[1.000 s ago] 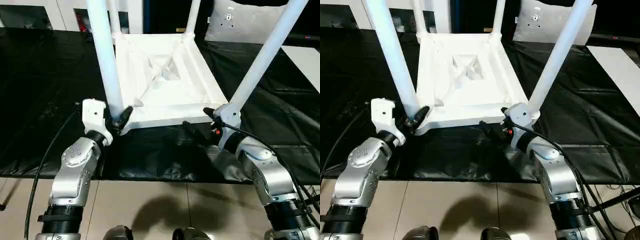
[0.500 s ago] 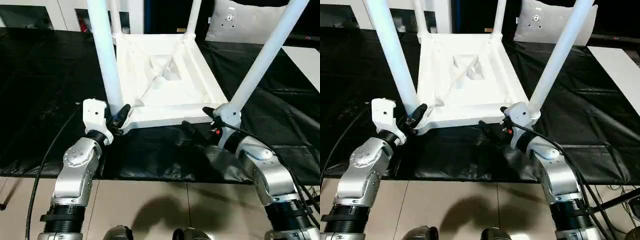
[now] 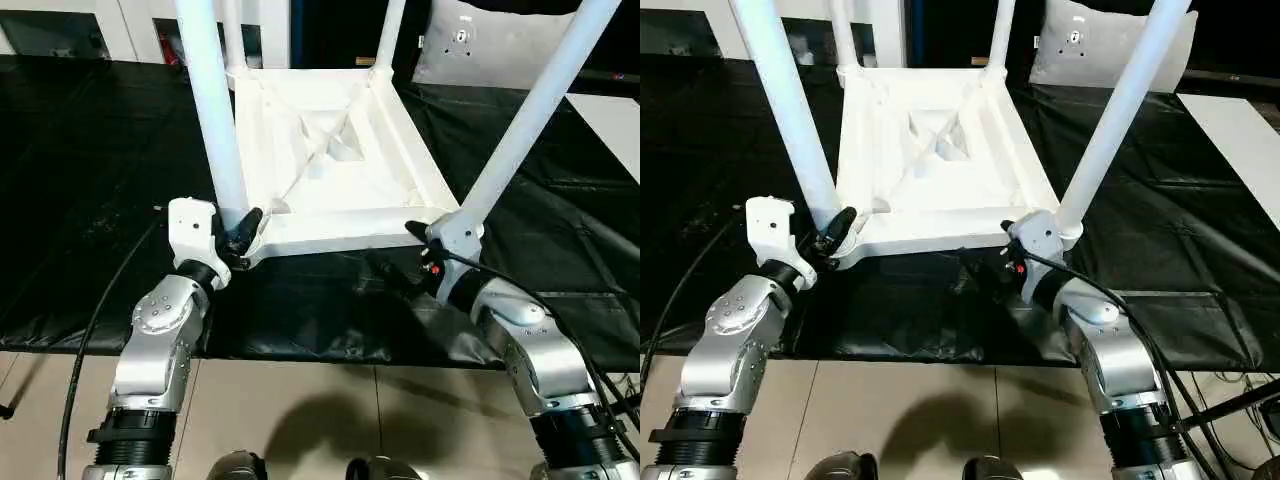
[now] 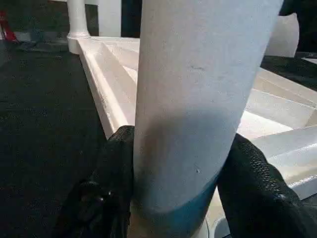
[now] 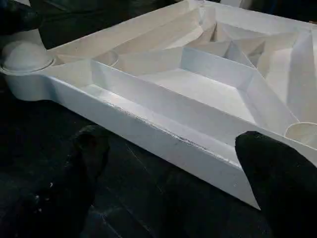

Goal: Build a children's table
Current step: Flip table

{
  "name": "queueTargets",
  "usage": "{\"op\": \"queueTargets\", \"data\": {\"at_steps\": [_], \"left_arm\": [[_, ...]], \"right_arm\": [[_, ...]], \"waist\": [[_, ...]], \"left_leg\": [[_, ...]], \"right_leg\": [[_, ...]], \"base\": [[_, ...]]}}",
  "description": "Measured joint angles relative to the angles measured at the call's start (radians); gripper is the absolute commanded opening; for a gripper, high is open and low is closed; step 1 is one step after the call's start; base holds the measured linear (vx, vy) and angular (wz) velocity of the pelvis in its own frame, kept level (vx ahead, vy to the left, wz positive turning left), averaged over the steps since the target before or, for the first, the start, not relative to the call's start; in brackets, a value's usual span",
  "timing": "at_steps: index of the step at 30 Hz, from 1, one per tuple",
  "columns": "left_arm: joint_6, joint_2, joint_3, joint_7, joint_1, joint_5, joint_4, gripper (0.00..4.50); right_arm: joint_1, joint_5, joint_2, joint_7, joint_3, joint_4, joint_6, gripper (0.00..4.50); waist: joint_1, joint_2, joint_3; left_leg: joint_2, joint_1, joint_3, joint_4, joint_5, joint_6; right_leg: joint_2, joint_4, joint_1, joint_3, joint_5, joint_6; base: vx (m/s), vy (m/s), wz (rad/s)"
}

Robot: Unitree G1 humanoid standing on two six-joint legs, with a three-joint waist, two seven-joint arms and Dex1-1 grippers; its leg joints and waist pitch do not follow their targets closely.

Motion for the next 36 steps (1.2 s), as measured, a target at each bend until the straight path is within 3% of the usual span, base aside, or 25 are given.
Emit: {"op": "queueTargets", "data": {"at_steps": [10,16,25,31,36], "left_arm": [[0.035,-0.026,0.021,0.013,-0.001,-0.012,-0.019,2.04],[0.099,-0.049,0.051,0.032,-0.007,-0.043,-0.036,2.04],[0.203,-0.108,0.144,0.089,-0.040,-0.161,-0.050,2.04],[0.249,-0.123,0.161,0.107,-0.039,-0.194,-0.078,2.04],[0.316,-0.159,0.198,0.133,-0.050,-0.251,-0.101,2.04]], "right_arm": [[0.000,0.000,0.000,0.000,0.001,0.000,0.000,4.50],[0.000,0.000,0.000,0.000,0.001,0.000,0.000,4.50],[0.009,0.034,0.007,-0.002,-0.012,-0.011,0.008,4.50],[0.007,0.076,0.032,-0.012,-0.050,-0.012,0.039,4.50],[-0.050,0.214,0.095,-0.076,-0.165,-0.012,0.165,4.50]], "waist": [[0.000,0.000,0.000],[-0.001,0.007,-0.003],[0.000,0.009,-0.004],[0.007,0.009,-0.004],[0.009,0.010,-0.004]], "left_leg": [[0.000,0.000,0.000,0.000,0.000,-0.001],[0.000,0.001,0.000,0.000,0.000,-0.001],[0.000,0.002,0.000,0.000,0.001,-0.002],[0.000,0.001,0.000,0.000,0.002,-0.002],[0.000,0.001,0.001,0.000,0.003,-0.002]], "right_leg": [[0.000,0.000,0.000,0.000,0.000,0.000],[0.000,0.001,0.000,0.000,0.000,0.000],[0.000,0.003,0.000,0.000,0.001,-0.001],[0.000,0.002,0.000,0.000,0.001,-0.001],[0.000,0.002,0.000,0.000,0.001,-0.001]], "base": [[0.000,0.000,0.00],[0.000,0.000,0.00],[0.000,0.000,0.00],[0.000,0.000,0.00],[0.000,0.000,0.00]]}}
